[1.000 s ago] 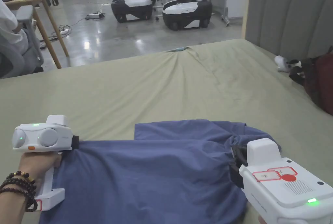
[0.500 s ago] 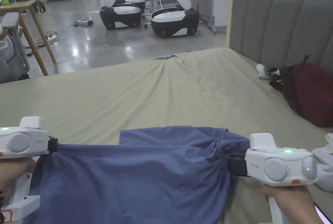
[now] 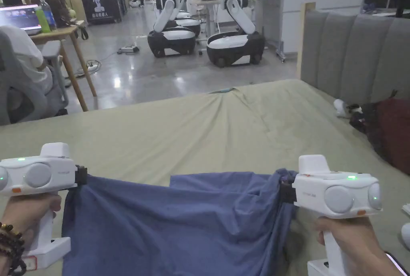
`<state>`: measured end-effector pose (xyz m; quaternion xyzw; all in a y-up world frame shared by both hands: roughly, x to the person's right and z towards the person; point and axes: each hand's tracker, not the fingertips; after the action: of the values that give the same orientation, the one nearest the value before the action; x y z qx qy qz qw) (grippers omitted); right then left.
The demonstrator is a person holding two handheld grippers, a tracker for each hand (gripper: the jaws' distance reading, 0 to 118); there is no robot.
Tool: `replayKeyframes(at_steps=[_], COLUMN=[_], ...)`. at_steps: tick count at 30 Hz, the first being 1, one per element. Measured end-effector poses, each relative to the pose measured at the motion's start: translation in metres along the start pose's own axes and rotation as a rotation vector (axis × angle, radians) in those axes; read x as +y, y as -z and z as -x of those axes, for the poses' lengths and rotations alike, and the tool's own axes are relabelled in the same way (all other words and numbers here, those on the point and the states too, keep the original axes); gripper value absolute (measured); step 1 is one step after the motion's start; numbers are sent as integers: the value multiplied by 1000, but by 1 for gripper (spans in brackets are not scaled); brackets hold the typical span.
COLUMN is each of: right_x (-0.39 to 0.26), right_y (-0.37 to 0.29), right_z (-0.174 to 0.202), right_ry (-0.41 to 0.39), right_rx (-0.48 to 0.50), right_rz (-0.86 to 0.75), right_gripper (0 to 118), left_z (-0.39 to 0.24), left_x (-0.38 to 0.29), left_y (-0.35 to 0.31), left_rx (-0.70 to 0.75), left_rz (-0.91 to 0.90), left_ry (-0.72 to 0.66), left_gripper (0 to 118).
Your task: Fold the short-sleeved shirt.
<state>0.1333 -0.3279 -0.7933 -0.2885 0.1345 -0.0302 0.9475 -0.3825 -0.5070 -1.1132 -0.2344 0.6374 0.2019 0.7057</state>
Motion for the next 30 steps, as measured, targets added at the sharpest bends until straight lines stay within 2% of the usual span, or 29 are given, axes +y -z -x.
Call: replayKeyframes(at_steps=[3,7,10,14,16,20,23,30], right_x=[45,119,181,264,303,361,385,371], right_y=[-29,-55,-63,-62,-57,-50,-44,-17], right_z=[10,36,54,78,82,83,85,63], right_ry=[1,-13,-30,-124,-137,-158,-167,-166], right_rx=[36,4,-10,-80,-76,-79,-159,-141], right_rz=[-121,-269,-323,-395,-405,-422,-434,-429], right_gripper=[9,9,9,9,9,9,9,9], left_z=[26,58,89,104,105,95,73,54], left_x=[56,159,230,304,331,379,400,385], left_y=[13,30,41,35,30,16,2,7], left_rx=[39,97,154,179,194,223,210,220], left_rz=[-86,-208,-302,-387,-423,-487,-501,-522], left_ry=[-3,-50,-58,-62,-51,-47,-60,-10], left_gripper=[1,1,1,1,1,1,1,1])
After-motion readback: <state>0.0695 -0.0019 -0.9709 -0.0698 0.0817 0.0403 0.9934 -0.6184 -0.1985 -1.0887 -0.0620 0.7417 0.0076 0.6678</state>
